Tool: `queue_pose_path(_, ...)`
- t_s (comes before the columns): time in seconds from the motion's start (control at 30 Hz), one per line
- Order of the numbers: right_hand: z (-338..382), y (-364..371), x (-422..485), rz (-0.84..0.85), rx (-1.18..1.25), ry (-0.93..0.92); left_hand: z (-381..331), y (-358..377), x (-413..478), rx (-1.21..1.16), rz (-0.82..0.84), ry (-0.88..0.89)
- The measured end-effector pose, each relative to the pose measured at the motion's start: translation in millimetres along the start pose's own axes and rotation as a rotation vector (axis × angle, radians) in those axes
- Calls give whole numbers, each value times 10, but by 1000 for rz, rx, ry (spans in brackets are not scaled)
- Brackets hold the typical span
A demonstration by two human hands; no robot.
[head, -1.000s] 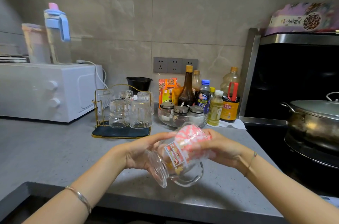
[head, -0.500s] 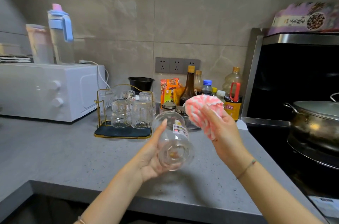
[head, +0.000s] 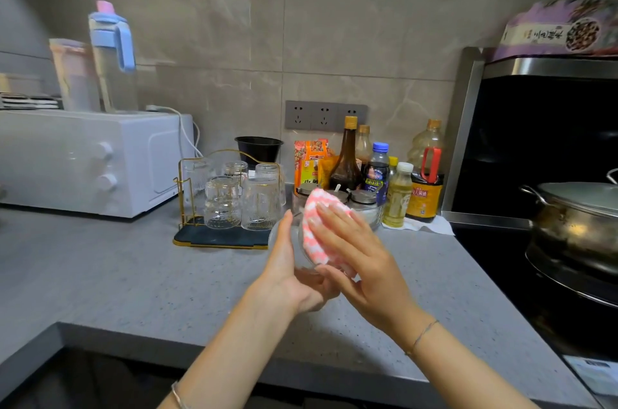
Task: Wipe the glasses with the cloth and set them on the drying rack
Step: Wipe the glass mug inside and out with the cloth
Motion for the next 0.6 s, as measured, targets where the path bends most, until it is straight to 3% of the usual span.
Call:
queue_pose_path(0.17, 155, -27, -87, -104, 47, -68, 54, 85, -71, -7, 103, 3)
queue_pose_path(0.33, 170, -87, 19, -92, 64, -73, 126, 230, -77, -177, 242, -8)
queue_pose_path(0.47, 68, -177, 75, -134, -39, -62, 13, 130, -48, -66, 79, -1)
queue_pose_path(0.6, 87, -166, -4, -107, -69, -99, -87, 137, -53, 21, 100, 53)
Point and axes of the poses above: each hand's wrist, its own x-axis towards the middle knuckle, its own y-axis out of the palm, z = x × y, the point moved 6 cm from there along x, towards the middle knuckle, and after that the axes turned 5 degrees about -z, right-handed, at the moved point
